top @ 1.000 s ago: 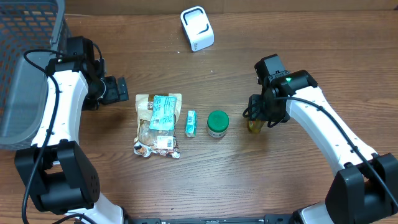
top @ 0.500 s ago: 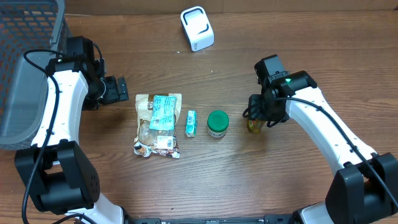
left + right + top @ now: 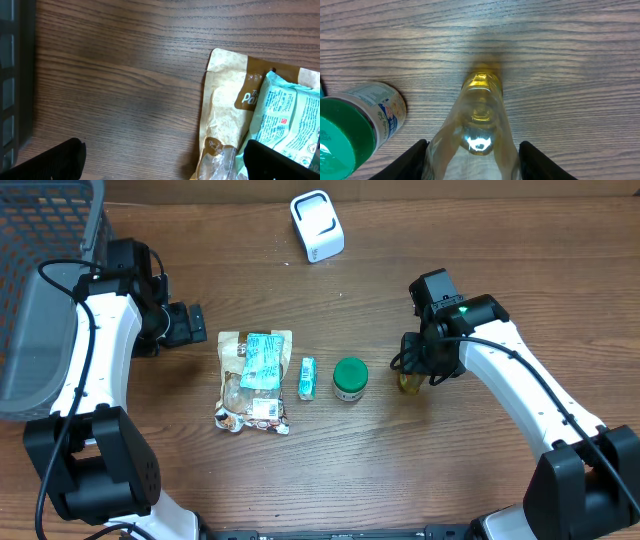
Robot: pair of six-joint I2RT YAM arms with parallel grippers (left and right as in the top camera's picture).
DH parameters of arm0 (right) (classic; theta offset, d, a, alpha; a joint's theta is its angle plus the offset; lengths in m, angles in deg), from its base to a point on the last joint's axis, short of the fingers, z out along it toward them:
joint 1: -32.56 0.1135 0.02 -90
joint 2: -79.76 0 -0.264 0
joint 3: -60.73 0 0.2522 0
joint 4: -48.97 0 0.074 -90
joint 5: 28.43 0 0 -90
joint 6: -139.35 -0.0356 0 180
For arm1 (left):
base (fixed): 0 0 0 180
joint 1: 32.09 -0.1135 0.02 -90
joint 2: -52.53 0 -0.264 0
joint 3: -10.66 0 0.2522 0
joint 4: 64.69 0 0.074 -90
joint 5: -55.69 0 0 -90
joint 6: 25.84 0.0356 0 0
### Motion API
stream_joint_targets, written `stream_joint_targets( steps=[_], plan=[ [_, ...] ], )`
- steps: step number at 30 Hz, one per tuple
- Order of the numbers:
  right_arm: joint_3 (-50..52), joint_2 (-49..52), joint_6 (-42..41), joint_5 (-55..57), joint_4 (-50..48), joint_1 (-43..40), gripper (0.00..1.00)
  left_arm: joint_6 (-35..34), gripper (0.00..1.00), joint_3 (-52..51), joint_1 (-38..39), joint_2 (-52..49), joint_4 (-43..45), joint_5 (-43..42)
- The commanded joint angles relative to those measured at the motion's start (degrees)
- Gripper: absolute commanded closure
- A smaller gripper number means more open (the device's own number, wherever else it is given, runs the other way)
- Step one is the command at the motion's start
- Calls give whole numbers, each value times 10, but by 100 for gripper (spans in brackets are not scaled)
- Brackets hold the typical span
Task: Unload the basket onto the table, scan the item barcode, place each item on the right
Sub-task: 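Lower the right gripper around the Wim bottle neck and close it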
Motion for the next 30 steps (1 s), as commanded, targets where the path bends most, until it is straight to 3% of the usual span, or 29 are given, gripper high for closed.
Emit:
stream_joint_targets(
  steps=[1, 19, 30],
  plan=[
    [4, 2, 0, 1, -1, 2, 45, 4, 0, 13, -5, -8, 1, -5],
    [4, 2, -3, 1, 3, 2, 51, 4, 0, 13, -5, -8, 0, -5],
    [1, 0, -30, -6, 3, 2, 70, 4, 0, 13, -5, -8, 1, -5]
  ],
)
